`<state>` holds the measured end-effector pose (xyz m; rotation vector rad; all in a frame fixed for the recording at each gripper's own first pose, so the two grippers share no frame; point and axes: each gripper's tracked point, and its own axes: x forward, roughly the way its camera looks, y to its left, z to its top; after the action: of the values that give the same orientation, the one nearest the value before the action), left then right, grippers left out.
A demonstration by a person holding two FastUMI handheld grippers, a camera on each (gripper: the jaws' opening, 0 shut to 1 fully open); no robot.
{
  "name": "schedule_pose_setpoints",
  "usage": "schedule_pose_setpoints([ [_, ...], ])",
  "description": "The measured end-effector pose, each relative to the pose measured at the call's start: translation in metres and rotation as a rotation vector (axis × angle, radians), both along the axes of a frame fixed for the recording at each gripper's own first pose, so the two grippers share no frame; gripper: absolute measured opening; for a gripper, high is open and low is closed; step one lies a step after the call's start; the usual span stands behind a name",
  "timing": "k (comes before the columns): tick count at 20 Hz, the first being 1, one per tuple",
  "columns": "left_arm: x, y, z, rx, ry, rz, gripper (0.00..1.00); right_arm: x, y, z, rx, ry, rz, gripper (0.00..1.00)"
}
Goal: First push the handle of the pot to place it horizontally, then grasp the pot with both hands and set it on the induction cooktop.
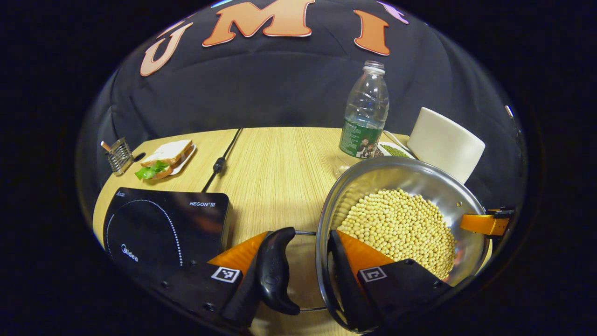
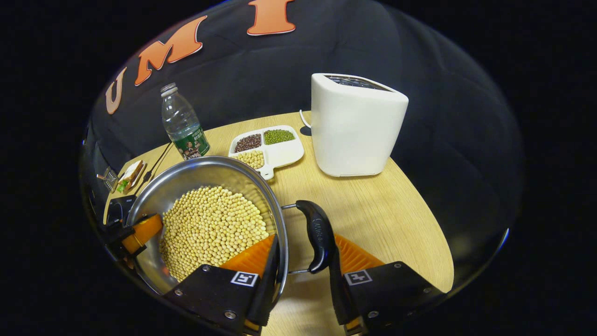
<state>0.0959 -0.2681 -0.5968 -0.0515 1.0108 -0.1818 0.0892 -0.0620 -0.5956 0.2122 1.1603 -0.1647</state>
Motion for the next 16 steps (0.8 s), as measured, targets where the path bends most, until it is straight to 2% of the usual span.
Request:
schedule_pose_setpoints([
  [2, 0.001, 0.003, 0.004, 0.013, -0.008, -0.017, 0.78, -0.006, 0.004, 0.001, 0.019, 0.025, -0.02, 0.53],
  [3, 0.0, 0.006, 0.008, 0.017, -0.012, -0.019, 0.78, -0.006, 0.005, 0.004, 0.027, 0.028, -0.026, 0.48],
  [4, 0.001, 0.008, 0.013, 0.014, -0.02, -0.013, 0.78, -0.008, 0.007, 0.008, 0.027, 0.023, -0.025, 0.52],
  [6, 0.004, 0.013, 0.021, 0.001, -0.034, -0.007, 0.8, -0.002, 0.01, 0.021, 0.015, -0.008, -0.023, 0.52],
  [11, 0.004, 0.033, 0.047, -0.013, -0.046, 0.012, 0.78, 0.0, 0.013, 0.047, 0.009, -0.029, 0.004, 0.52],
  [16, -0.001, 0.063, 0.076, -0.005, -0.072, 0.028, 0.78, -0.006, 0.045, 0.078, 0.021, -0.056, 0.027, 0.52],
])
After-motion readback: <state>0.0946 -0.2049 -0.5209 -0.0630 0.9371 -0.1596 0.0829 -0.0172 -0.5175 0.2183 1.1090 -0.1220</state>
